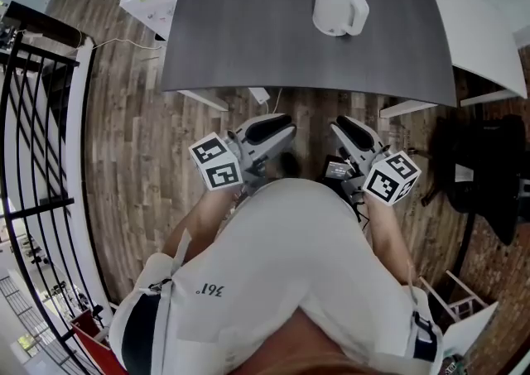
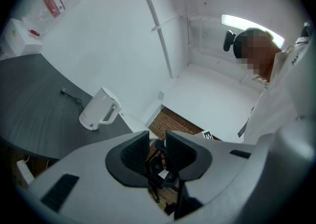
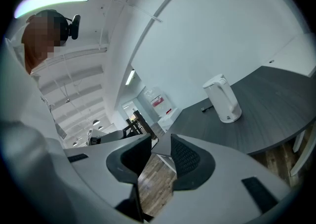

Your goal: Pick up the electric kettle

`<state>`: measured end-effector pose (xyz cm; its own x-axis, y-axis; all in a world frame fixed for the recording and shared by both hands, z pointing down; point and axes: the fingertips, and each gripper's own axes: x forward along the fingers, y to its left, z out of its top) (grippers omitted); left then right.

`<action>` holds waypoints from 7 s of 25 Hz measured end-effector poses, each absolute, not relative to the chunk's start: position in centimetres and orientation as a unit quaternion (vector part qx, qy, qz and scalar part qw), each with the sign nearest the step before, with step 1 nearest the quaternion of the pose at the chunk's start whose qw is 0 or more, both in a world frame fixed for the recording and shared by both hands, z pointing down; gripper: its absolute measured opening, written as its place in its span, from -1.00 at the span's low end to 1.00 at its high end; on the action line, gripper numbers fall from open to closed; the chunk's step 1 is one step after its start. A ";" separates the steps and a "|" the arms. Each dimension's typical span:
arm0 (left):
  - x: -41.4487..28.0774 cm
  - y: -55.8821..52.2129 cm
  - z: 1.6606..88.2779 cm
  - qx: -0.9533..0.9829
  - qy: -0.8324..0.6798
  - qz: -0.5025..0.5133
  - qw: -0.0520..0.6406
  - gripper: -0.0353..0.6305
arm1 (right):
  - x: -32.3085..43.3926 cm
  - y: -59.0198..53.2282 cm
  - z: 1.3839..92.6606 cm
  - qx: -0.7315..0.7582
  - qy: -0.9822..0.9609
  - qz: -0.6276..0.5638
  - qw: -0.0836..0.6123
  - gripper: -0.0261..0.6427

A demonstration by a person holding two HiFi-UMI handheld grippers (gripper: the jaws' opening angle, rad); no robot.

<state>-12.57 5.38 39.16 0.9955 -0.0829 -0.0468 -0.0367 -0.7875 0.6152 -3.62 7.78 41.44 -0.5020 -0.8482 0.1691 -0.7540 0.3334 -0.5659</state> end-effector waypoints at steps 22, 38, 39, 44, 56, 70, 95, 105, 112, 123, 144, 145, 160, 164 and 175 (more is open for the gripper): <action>-12.2 1.9 40.2 0.939 -0.043 -0.038 0.338 -0.64 | -0.6 4.0 42.2 -0.527 0.792 -0.301 0.064 -0.61; -7.7 -1.1 40.4 0.942 -0.048 -0.032 0.331 -0.64 | 5.2 0.4 43.0 -0.551 0.781 -0.290 0.053 -0.61; -7.4 -1.3 40.4 0.942 -0.051 -0.033 0.330 -0.64 | 5.6 0.1 43.1 -0.549 0.782 -0.289 0.052 -0.61; -6.0 -2.4 40.4 0.942 -0.066 -0.033 0.329 -0.64 | 7.2 -1.7 43.2 -0.538 0.792 -0.287 0.042 -0.61; -0.7 -4.9 39.4 0.942 -0.088 -0.040 0.322 -0.64 | 11.9 -5.3 42.2 -0.509 0.815 -0.278 0.017 -0.61; 1.5 -5.5 39.7 0.942 -0.118 -0.035 0.313 -0.64 | 13.2 -6.0 42.5 -0.475 0.839 -0.266 -0.002 -0.61; -0.6 -7.9 40.4 0.948 -0.088 -0.003 0.306 -0.59 | 12.1 -7.5 42.8 -0.529 0.814 -0.240 -0.024 -0.61; -0.6 -8.2 41.2 0.949 -0.085 0.014 0.305 -0.54 | 13.7 -9.7 44.2 -0.560 0.795 -0.225 -0.057 -0.51; -0.3 -8.1 42.0 0.947 -0.086 0.027 0.310 -0.54 | 15.0 -13.2 45.4 -0.560 0.798 -0.196 -0.102 -0.40; -1.1 -7.8 43.1 0.941 -0.108 0.041 0.319 -0.54 | 14.4 -18.3 48.6 -0.559 0.794 -0.185 -0.152 -0.27; -2.1 -8.6 43.5 0.933 -0.138 0.035 0.330 -0.54 | 14.2 -20.5 51.8 -0.495 0.818 -0.198 -0.218 -0.49; -2.2 -8.6 43.5 0.933 -0.138 0.034 0.331 -0.54 | 14.1 -20.5 51.8 -0.489 0.820 -0.196 -0.223 -0.50; -2.4 -8.7 43.4 0.932 -0.140 0.035 0.331 -0.54 | 11.1 -19.8 52.7 -0.312 0.899 -0.204 -0.230 -0.49; -2.5 -8.4 43.3 0.931 -0.148 0.038 0.331 -0.54 | 9.6 -19.8 52.9 -0.286 0.911 -0.192 -0.228 -0.50; -4.1 -7.7 43.6 0.923 -0.182 0.038 0.336 -0.54 | 7.6 -20.4 52.9 -0.299 0.917 -0.161 -0.210 -0.50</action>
